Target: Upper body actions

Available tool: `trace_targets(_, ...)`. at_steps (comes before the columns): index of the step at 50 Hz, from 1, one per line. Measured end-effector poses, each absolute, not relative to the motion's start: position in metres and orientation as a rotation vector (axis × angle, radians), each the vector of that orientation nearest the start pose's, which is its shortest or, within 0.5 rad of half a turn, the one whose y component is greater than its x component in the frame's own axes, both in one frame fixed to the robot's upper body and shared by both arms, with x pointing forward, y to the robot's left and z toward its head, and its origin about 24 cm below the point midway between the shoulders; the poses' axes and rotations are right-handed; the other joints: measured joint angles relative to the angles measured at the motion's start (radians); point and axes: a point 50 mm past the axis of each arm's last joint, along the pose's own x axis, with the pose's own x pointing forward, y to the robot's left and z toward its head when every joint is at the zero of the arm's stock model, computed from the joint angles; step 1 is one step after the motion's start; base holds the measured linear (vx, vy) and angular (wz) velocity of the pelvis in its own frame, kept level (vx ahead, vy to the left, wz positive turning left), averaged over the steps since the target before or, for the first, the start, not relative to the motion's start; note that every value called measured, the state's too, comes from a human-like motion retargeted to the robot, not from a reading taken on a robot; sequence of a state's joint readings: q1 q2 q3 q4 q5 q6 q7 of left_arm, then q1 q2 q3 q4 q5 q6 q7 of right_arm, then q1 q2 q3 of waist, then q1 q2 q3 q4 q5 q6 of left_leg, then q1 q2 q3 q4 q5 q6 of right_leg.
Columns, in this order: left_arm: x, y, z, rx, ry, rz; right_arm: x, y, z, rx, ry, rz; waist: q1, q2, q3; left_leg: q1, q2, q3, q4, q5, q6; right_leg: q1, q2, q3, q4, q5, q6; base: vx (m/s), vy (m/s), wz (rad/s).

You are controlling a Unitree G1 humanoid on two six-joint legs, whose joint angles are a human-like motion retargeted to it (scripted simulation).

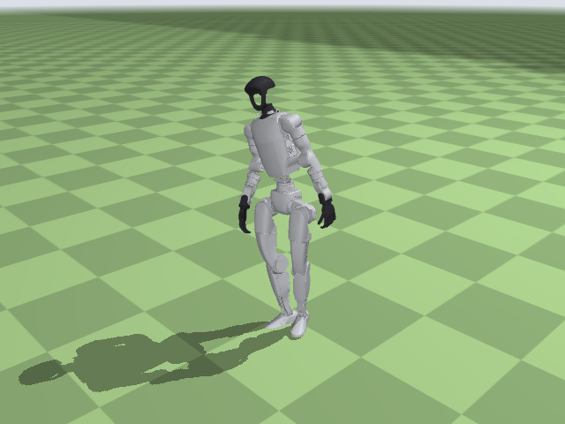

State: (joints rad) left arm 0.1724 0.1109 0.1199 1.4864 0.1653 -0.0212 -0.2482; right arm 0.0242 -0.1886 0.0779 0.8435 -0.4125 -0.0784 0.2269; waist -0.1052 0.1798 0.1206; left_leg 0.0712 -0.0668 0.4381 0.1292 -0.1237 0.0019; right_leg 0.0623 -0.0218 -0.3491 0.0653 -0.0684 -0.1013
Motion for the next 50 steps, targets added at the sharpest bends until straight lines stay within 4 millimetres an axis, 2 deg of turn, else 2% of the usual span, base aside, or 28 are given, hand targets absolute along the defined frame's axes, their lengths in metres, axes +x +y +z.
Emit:
trace_targets(3, -0.051, 0.184, -0.176, -0.125, 1.67, -0.07, 0.161, -0.189, -0.129, -0.481, 0.86, 0.406, 0.003, 0.003, -0.008, 0.002, -0.002, -0.014, 0.003, -0.003, -0.002, 0.01, -0.002, -0.017, -0.006, -0.004, 0.0, 0.06, -0.03, 0.24)
trace_targets(7, -0.052, 0.182, -0.176, -0.137, 1.669, -0.071, 0.161, -0.189, -0.131, -0.482, 0.877, 0.396, 0.006, 0.008, -0.022, -0.002, -0.005, -0.031, 0.005, -0.004, -0.003, 0.019, -0.003, -0.035, -0.015, -0.01, 0.001, 0.05, -0.02, 0.29)
trace_targets(20, -0.015, 0.174, -0.18, -0.042, 1.522, -0.207, 0.152, -0.196, -0.138, -0.474, 0.955, 0.31, 0.022, 0.017, -0.058, -0.02, -0.007, -0.063, 0.003, -0.001, -0.007, 0.024, -0.004, -0.072, -0.024, -0.029, 0.003, 0.03, -0.03, 0.22)
trace_targets(25, -0.007, 0.173, -0.18, -0.022, 1.488, -0.234, 0.15, -0.199, -0.14, -0.462, 0.976, 0.296, 0.024, 0.019, -0.061, -0.023, -0.004, -0.063, 0.004, -0.003, -0.009, 0.021, -0.002, -0.074, -0.024, -0.032, 0.002, 0.0, 0.0, 0.0)
trace_targets(50, -0.02, 0.175, -0.18, -0.046, 1.542, -0.208, 0.147, -0.195, -0.14, -0.444, 0.975, 0.306, 0.023, 0.018, -0.057, -0.021, 0.011, -0.038, 0.006, -0.017, -0.02, 0.009, 0.012, -0.049, -0.019, -0.036, -0.007, 0.0, 0.0, 0.0)
